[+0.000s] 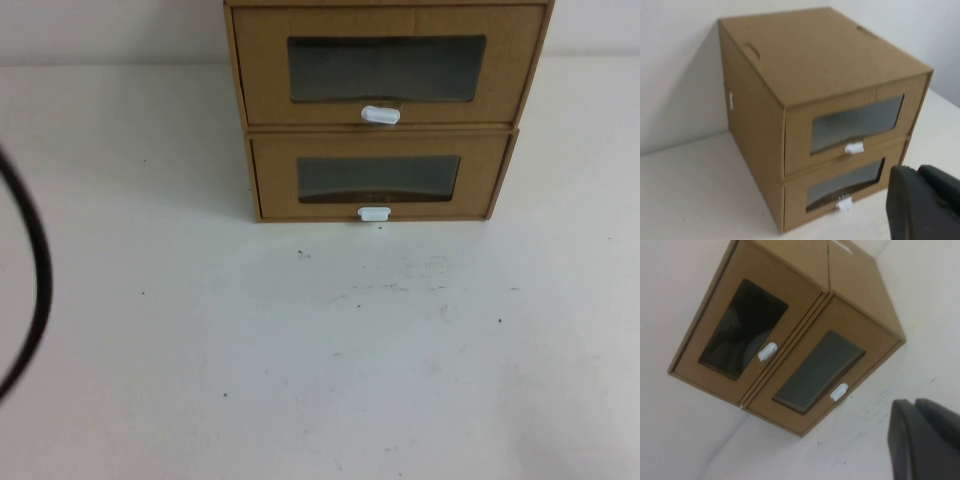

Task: Open the shoe box
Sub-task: 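Pull the top drawer of the cardboard box fully open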

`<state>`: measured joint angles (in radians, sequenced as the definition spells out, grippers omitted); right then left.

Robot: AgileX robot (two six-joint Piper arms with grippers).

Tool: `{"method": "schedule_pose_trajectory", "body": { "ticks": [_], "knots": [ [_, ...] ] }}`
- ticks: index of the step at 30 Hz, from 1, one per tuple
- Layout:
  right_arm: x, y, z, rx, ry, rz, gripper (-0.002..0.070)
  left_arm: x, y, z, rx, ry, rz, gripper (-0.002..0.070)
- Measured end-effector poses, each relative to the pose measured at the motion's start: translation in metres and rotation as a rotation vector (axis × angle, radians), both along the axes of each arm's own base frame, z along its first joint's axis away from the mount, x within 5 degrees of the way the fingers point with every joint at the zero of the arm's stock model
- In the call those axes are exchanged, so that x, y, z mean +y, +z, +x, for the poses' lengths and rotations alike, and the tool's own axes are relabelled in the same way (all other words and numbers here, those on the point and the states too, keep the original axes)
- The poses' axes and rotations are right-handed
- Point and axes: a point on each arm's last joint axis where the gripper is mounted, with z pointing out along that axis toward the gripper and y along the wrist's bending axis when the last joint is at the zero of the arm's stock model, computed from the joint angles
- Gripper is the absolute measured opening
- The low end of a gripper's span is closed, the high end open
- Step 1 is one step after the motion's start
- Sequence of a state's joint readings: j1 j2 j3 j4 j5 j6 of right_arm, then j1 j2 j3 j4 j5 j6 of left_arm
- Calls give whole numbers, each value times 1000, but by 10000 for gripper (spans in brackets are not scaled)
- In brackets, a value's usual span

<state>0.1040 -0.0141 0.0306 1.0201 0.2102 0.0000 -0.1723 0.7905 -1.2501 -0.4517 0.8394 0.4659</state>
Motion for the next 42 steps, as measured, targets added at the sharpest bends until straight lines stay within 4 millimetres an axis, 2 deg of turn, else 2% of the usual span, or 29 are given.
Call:
{"method": "schedule_pose_trajectory", "body": {
  "ticks": [3,6,11,15,19,23,26,29,35,38,42],
  "knots": [
    [-2,1,1,-20,-21,-27,-18,-8,35,29,-12,-37,28,-3],
    [-1,0,0,-18,-11,-54,-18,-17,61,62,-2,-81,44,-3],
    [3,-4,-1,-6,46,-173,-18,-35,81,114,13,-170,24,-3],
    [3,-4,-1,-13,48,-201,-18,-52,82,161,-20,-272,-18,-3],
    [3,-5,-1,-15,55,-220,-18,-66,65,219,9,-328,-98,-3],
    [4,-5,-2,-19,61,-243,-18,-80,34,274,66,-410,-216,-3],
    [4,-5,-2,-19,63,-246,-18,-88,-1,314,117,-425,-257,-3],
    [4,-5,-2,-17,66,-248,-18,-94,-31,345,152,-422,-279,-3],
    [5,-6,-2,-10,80,-251,-18,-100,-80,384,200,-403,-359,-3],
    [5,-6,-2,-9,82,-251,-18,-101,-93,392,220,-392,-368,-3],
    [6,-6,-2,-9,84,-253,-18,-103,-100,396,233,-390,-369,-3]
  ]
}}
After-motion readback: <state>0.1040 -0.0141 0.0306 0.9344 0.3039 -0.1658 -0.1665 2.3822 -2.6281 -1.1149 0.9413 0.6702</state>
